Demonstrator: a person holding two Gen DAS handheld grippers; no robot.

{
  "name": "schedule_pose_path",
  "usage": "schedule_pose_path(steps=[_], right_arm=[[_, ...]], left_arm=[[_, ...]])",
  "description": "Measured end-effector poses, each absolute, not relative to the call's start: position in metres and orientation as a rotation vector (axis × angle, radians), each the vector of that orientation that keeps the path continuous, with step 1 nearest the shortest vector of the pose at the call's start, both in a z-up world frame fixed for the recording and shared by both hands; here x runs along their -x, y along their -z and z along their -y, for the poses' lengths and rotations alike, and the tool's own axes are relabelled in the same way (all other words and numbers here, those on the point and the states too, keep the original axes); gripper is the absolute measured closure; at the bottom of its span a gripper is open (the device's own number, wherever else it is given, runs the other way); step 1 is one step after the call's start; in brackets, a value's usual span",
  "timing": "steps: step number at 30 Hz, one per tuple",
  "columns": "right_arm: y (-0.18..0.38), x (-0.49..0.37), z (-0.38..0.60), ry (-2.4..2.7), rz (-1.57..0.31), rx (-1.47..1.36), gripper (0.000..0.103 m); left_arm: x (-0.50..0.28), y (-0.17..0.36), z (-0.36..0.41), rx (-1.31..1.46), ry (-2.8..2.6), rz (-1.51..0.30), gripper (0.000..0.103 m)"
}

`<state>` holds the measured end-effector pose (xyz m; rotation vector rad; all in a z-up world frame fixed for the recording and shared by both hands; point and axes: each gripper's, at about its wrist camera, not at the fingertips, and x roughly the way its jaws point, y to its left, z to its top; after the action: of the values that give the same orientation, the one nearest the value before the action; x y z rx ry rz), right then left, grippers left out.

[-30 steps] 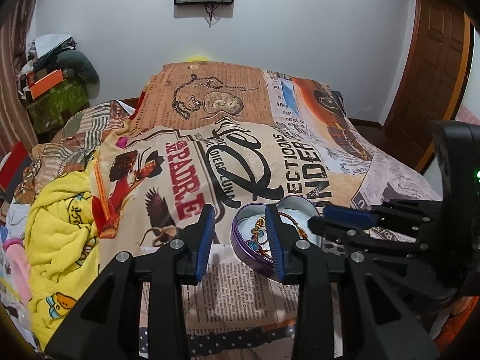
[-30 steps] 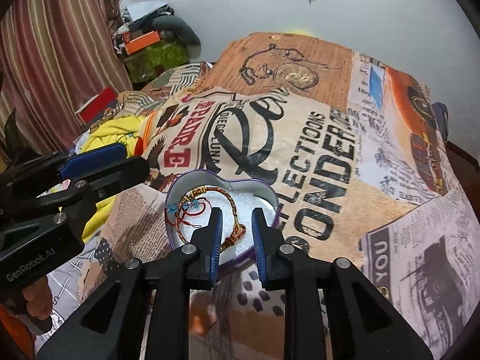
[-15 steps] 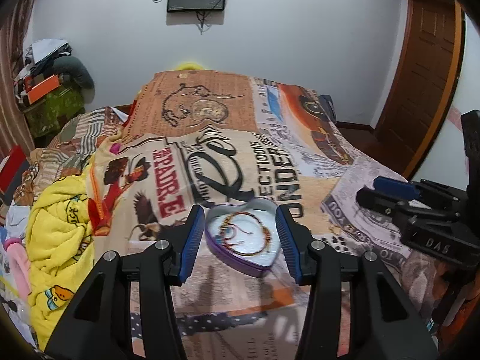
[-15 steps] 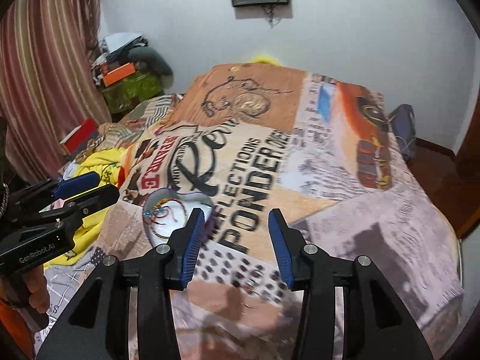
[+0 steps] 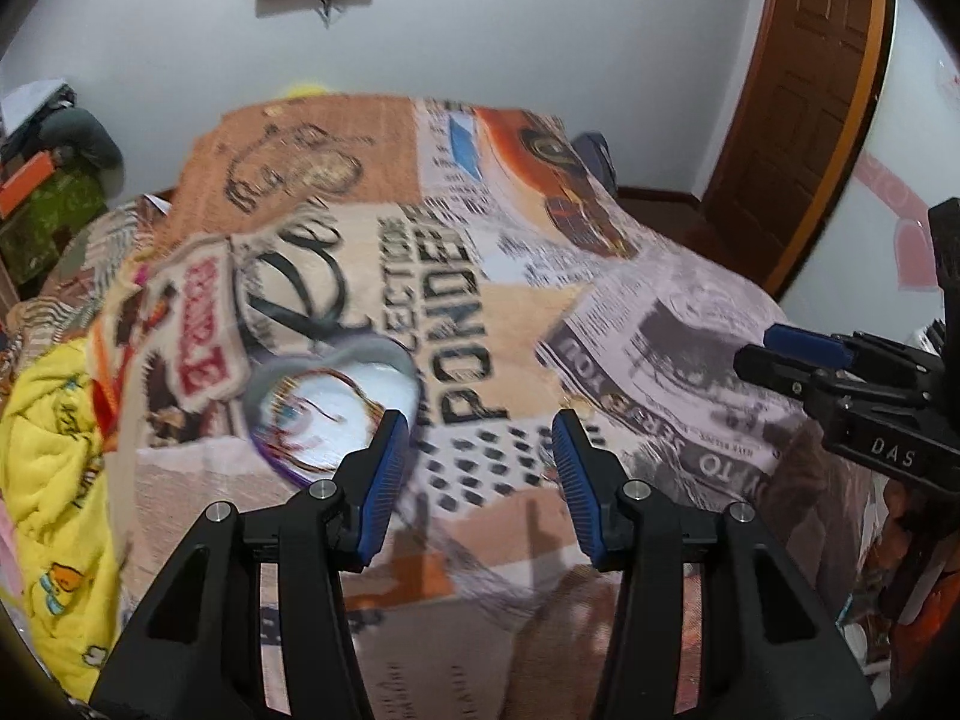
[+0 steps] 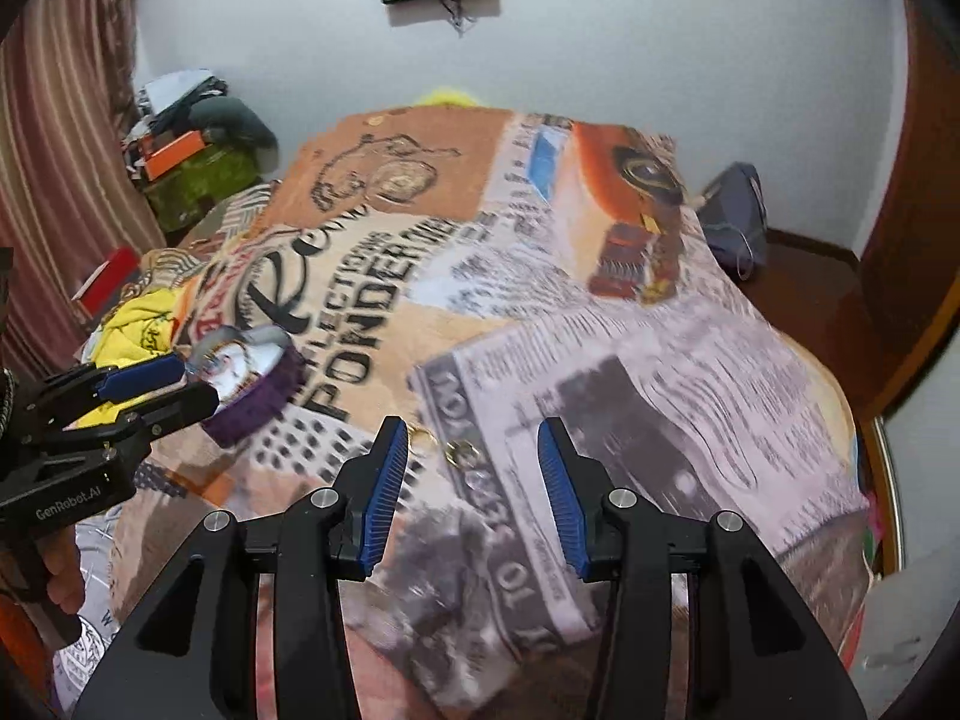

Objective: Organize jewelry
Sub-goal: 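Grasp the silver pink-stone ring with the left tool while the right tool grasps a small ring, then carry both rings into the heart tin and open both tools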

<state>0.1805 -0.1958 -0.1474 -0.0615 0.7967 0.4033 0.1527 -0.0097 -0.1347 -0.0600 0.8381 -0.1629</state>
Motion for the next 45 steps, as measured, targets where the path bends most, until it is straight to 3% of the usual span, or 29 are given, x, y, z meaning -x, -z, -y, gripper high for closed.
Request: schedule_pose_path(steps=[14,19,29,30,38,40,45], right_arm=[[0.2,-0.196,0.212,-0.431,-0.944,0.019,0.062],[0.214,-0.204,0.209,-0.47,-0.983,0.012,0.062],[0.224,-0.214,0.189,-0.516,-1.005,0.062,0.062],[0.225,-0.215,0.189,-0.519,-1.002,0.064,0.063],[0.231,-0.222,0.185,-0.515,-0.996,0.061,0.082],[0.232,-0.222,0.186,-0.506,-0.989,0.063,0.092],[0.231,-0.218,0.182,-0.494,-0.973,0.092,0.094]], left_arm=[[-0.174,0.191,0.042,0.08,0.262,-0.985,0.055],[-0.183,0.202,0.047,0.087,0.272,-1.006,0.073],[-0.192,0.207,0.047,0.102,0.266,-1.007,0.087],[-0.193,0.207,0.046,0.102,0.263,-1.007,0.093],[-0.188,0.204,0.044,0.111,0.261,-0.977,0.093],[-0.187,0.202,0.043,0.111,0.257,-0.968,0.093],[-0.185,0.198,0.042,0.116,0.263,-0.955,0.093]])
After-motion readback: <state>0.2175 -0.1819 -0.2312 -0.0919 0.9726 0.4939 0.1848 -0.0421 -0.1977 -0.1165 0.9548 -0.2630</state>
